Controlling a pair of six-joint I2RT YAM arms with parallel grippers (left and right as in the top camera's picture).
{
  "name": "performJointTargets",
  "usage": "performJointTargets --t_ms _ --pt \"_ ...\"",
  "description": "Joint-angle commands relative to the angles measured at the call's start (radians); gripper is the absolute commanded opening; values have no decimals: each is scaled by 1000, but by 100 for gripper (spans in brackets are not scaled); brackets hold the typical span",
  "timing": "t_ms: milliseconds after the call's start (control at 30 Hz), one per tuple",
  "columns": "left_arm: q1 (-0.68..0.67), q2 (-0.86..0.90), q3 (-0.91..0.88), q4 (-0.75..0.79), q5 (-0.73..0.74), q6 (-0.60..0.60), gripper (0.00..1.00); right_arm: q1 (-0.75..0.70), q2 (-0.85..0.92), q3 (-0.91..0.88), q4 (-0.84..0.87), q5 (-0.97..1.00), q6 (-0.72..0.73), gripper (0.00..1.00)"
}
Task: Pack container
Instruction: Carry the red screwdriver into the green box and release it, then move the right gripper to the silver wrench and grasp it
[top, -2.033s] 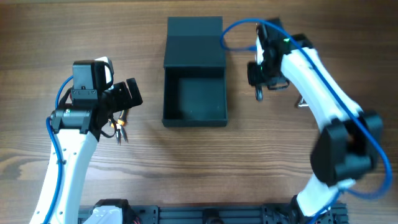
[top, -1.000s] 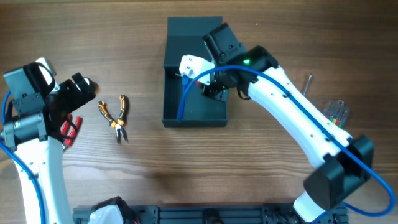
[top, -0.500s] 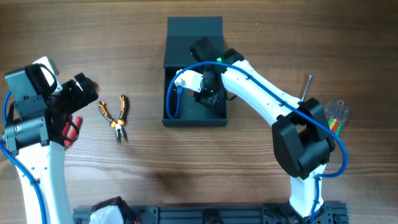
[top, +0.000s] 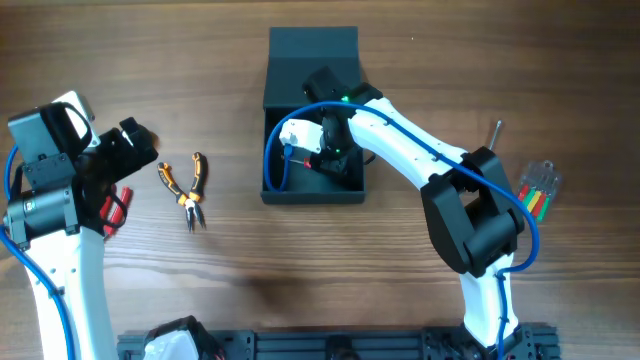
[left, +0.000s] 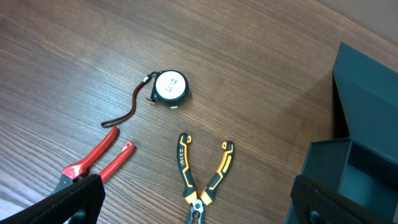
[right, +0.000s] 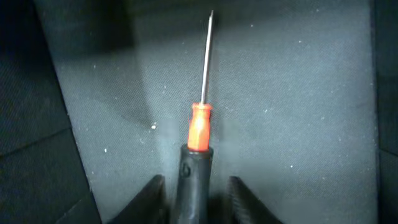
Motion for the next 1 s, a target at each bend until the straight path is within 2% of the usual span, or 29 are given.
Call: performJointTargets --t_ms 0,67,133,167,300,433,500,533,567,667,800,867,967 --pt "-6 -15 20 -2 13 17 100 -1 13 -5 -2 -17 3 52" --pt "-6 -15 20 -2 12 17 100 -1 13 -5 -1 -17 19 55" --pt "-6 -15 20 -2 12 17 100 0 13 -5 2 -18 57 68" --pt "-6 -15 20 -2 13 17 100 0 11 -5 5 -19 82 71" --pt "-6 -15 20 -1 13 17 100 0 0 55 2 -18 319 78" --pt "-6 -15 20 -2 13 17 100 -3 -45 254 -101 4 435 79" --pt "-6 -15 20 -2 13 17 100 -10 -80 393 -146 118 539 80" --pt "-6 -15 20 -2 13 17 100 -18 -98 445 -153 198 613 83" --pt "-6 -15 20 -4 13 17 100 -31 -113 491 -160 285 698 90" --pt "-6 -15 20 -11 13 17 100 -110 -164 574 -216 486 982 92" --pt "-6 -15 20 -23 13 17 100 -331 -219 585 -409 489 1337 96" --pt "-6 -15 20 -24 13 17 100 -427 -219 585 -507 477 1406 99" --pt "-6 -15 20 -23 13 17 100 -545 -218 574 -596 447 1416 100"
